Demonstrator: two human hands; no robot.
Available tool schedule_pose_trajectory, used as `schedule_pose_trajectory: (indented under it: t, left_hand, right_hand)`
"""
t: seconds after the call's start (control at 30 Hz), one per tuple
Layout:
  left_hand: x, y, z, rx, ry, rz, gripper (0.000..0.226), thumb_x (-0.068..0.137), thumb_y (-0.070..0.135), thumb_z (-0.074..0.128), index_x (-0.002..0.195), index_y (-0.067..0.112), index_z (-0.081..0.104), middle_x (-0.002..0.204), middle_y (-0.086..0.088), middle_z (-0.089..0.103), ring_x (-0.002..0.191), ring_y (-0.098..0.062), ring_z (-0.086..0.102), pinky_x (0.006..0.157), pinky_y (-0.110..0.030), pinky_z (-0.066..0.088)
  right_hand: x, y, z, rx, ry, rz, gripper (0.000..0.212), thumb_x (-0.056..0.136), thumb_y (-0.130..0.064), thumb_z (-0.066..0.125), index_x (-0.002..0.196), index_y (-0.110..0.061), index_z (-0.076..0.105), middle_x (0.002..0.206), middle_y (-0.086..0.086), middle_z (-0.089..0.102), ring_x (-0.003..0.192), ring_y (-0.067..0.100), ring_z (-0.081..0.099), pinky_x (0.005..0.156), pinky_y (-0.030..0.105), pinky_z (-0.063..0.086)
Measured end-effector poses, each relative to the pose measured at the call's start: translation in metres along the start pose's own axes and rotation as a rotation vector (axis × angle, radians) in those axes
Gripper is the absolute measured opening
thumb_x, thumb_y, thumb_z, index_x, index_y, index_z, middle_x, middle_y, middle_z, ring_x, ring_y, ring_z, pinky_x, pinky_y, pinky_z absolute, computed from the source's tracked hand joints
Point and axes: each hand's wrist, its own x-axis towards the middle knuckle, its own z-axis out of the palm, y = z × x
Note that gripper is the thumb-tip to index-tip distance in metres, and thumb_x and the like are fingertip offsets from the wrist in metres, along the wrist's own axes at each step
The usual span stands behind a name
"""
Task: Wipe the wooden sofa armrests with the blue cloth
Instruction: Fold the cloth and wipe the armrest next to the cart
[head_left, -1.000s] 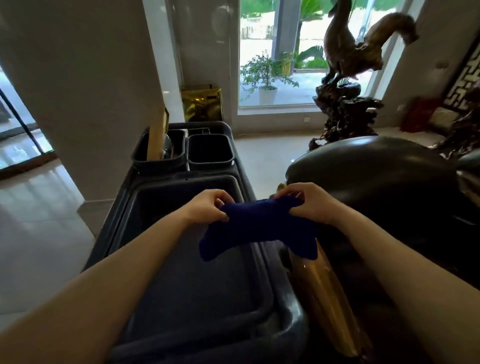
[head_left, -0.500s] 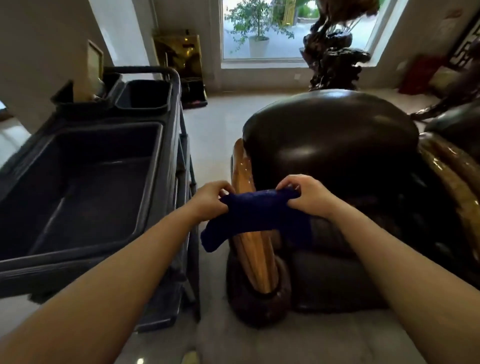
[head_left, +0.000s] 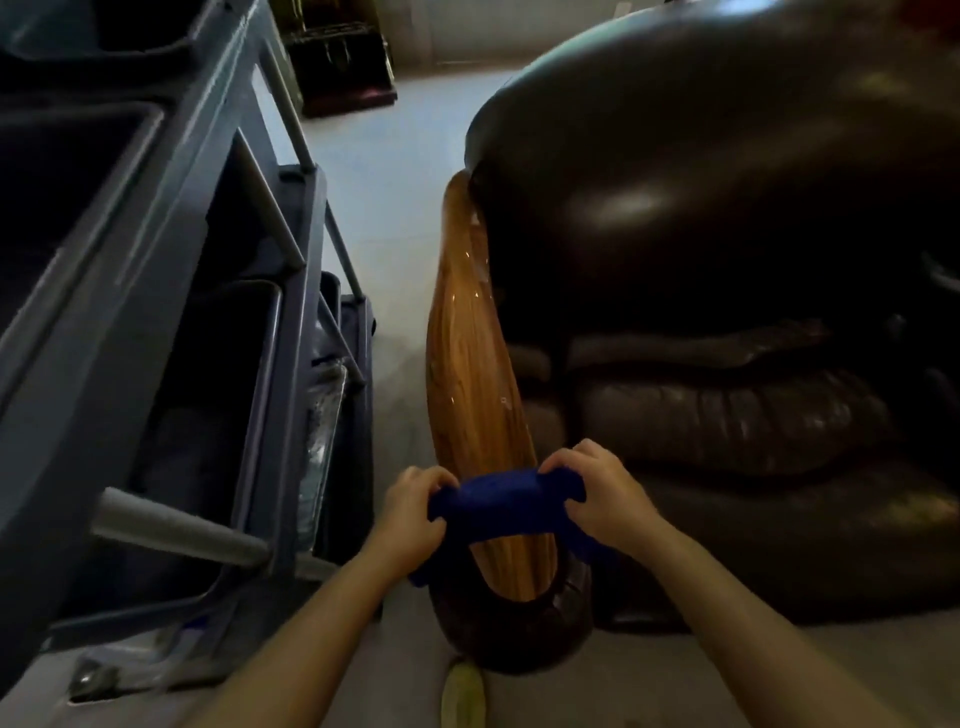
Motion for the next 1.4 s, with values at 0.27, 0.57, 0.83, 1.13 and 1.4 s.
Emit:
schedule_pose_trajectory:
  t: [0.27,0.57,0.83,1.13,1.4]
  left_hand:
    - [0.085,-0.026,0.031,-0.017,0.07,-0.043,0.036,0.074,-0.004,0.054,0.096,0.024,0.056,0.106,-0.003,0.046,0.096,-0.017,0.049,0.079,-0.027,0.042]
    - [0.097,-0.041,0.065,0.078,0.474,-0.018,0.055,0.072,0.007,0.058,0.124,0.022,0.046,0.126,-0.007,0.04,0.12,-0.02,0.038,0.11,-0.049,0.03]
    - [0.097,-0.053,0.136,0.348,0.379,0.044,0.06,0.089,0.04,0.011,0.139,0.031,-0.02,0.15,0.003,-0.024,0.136,-0.006,-0.03,0.114,-0.05,-0.013]
    - [0.148,-0.051,0.107,0.208,0.46,0.022,0.061,0.091,0.04,0.02,0.142,0.024,-0.007,0.152,-0.001,-0.013,0.14,-0.01,-0.02,0.114,-0.045,-0.005]
    - [0.218,-0.04,0.045,0.211,0.364,0.08,0.059,0.088,0.046,0.011,0.138,0.036,-0.018,0.149,0.011,-0.027,0.138,-0.007,-0.028,0.114,-0.035,-0.011]
  right_hand:
    - [0.083,0.061,0.028,0.048,0.025,-0.013,0.048,0.074,-0.007,0.062,0.095,-0.048,0.046,0.1,-0.013,0.039,0.099,0.012,0.045,0.074,0.023,0.039]
    - [0.099,0.076,0.068,0.114,0.453,0.052,0.061,0.073,-0.016,0.069,0.126,-0.03,0.042,0.127,0.004,0.035,0.12,0.019,0.034,0.098,0.046,0.043]
    - [0.102,0.06,0.149,-0.087,0.428,0.055,0.065,0.089,-0.056,0.017,0.141,-0.039,-0.017,0.152,-0.004,-0.027,0.14,0.017,-0.022,0.116,0.048,0.004]
    - [0.166,0.049,0.118,-0.232,0.405,-0.076,0.065,0.092,-0.053,0.025,0.145,-0.033,-0.007,0.156,0.003,-0.012,0.143,0.024,-0.009,0.112,0.048,0.024]
    - [0.24,0.026,0.081,-0.197,0.405,-0.071,0.063,0.092,-0.049,0.021,0.141,-0.036,-0.017,0.154,-0.001,-0.02,0.142,0.018,-0.017,0.114,0.041,0.018]
